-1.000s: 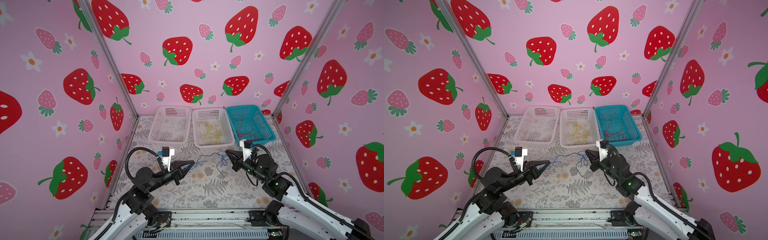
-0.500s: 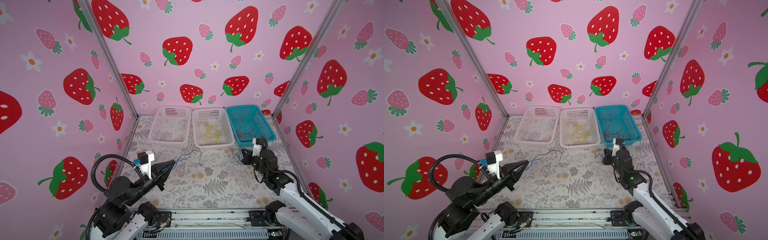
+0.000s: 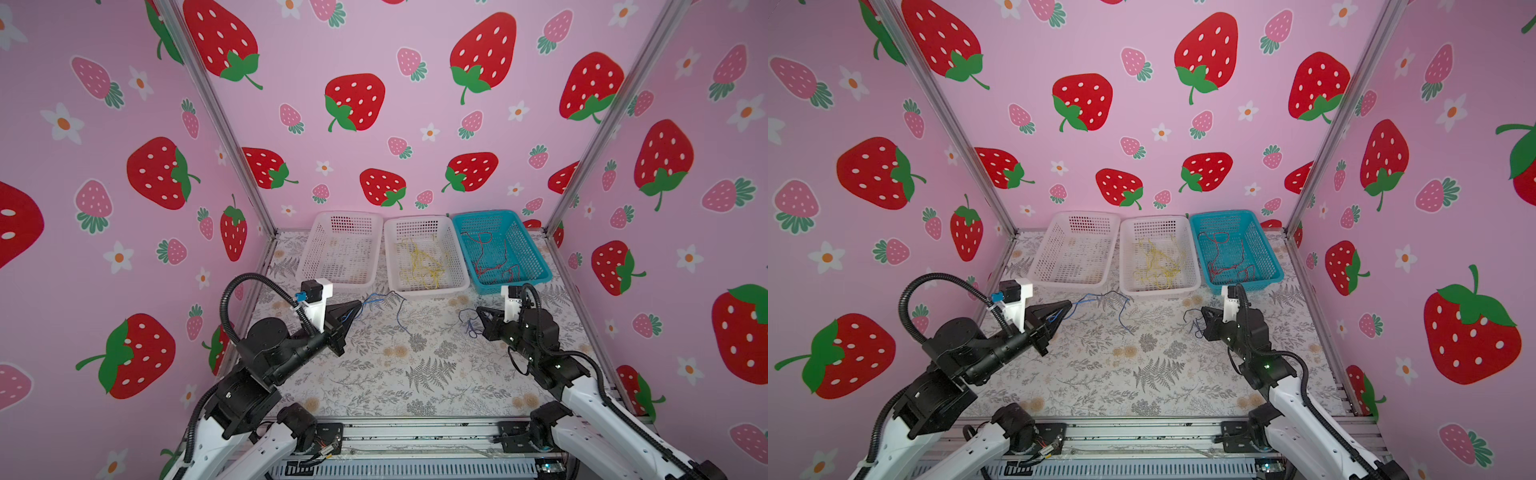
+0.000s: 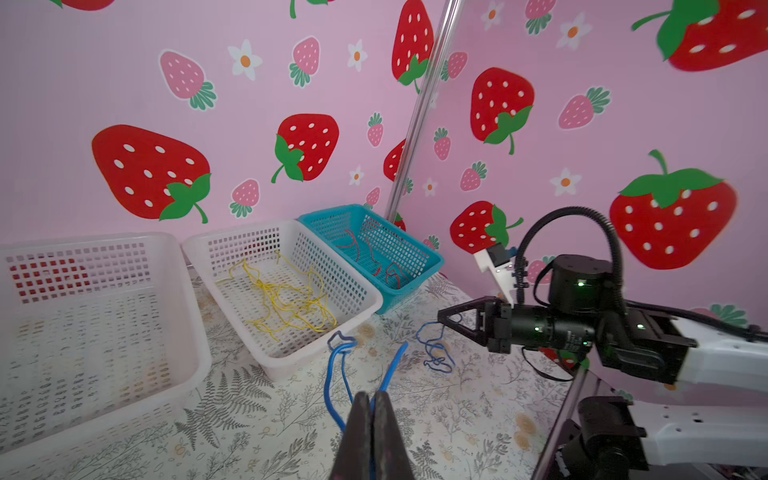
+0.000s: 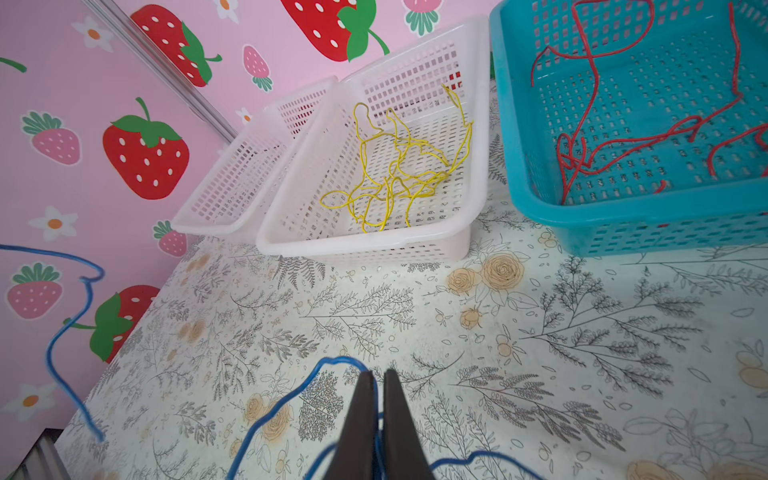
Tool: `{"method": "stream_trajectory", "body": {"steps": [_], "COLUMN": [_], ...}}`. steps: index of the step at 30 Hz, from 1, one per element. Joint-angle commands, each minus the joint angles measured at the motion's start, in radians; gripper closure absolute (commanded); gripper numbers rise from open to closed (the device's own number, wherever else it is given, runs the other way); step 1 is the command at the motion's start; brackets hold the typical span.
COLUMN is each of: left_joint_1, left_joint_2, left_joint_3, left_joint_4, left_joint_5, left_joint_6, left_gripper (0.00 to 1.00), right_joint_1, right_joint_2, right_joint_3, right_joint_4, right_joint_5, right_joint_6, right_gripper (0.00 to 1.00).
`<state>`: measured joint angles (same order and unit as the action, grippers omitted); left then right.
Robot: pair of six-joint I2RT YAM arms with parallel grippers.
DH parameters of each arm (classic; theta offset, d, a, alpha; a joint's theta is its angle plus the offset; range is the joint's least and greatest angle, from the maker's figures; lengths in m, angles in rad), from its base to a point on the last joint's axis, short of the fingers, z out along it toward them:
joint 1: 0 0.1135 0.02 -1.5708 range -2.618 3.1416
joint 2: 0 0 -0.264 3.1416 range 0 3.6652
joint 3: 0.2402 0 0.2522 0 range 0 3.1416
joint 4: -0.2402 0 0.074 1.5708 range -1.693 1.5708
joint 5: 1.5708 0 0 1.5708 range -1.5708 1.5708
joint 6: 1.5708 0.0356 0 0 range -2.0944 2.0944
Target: Untangle the cables
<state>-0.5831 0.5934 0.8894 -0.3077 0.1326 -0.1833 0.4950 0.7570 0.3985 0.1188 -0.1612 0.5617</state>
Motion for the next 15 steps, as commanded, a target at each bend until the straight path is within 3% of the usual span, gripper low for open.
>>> {"method": "stream_trajectory", "body": {"steps": [1,6,8,15], "left_joint_1": [0.02,0.066,0.104,0.297], "left_joint_2": [0.083,0.243,0.298,0.512], "left_joint_3": [0.07,0.148,0.172,0.254], "left_joint_4": [0.091,0.146,0.178,0.27], "left_joint_5": [-0.1,-0.191,-0.172,-0.17], "left_joint_6": [0.08,0.133,0.151,0.167], "left_gripper": [1.0,1.0,1.0,1.0], "right_joint_1": [-0.002,-0.003,-0.003,-0.003], "right_joint_2": [-0.028,-0.084,-0.099,-0.129], "right_joint_3": [-0.008,-0.025,-0.029,-0.044], "right_joint_4": [0.022,0.062,0.078,0.105], "right_joint_5": [-0.022,-0.065,-0.093,-0.159], "right_joint_6": [-0.02,-0.025,-0.029,-0.035], "right_gripper": [1.0,1.0,1.0,1.0]}}
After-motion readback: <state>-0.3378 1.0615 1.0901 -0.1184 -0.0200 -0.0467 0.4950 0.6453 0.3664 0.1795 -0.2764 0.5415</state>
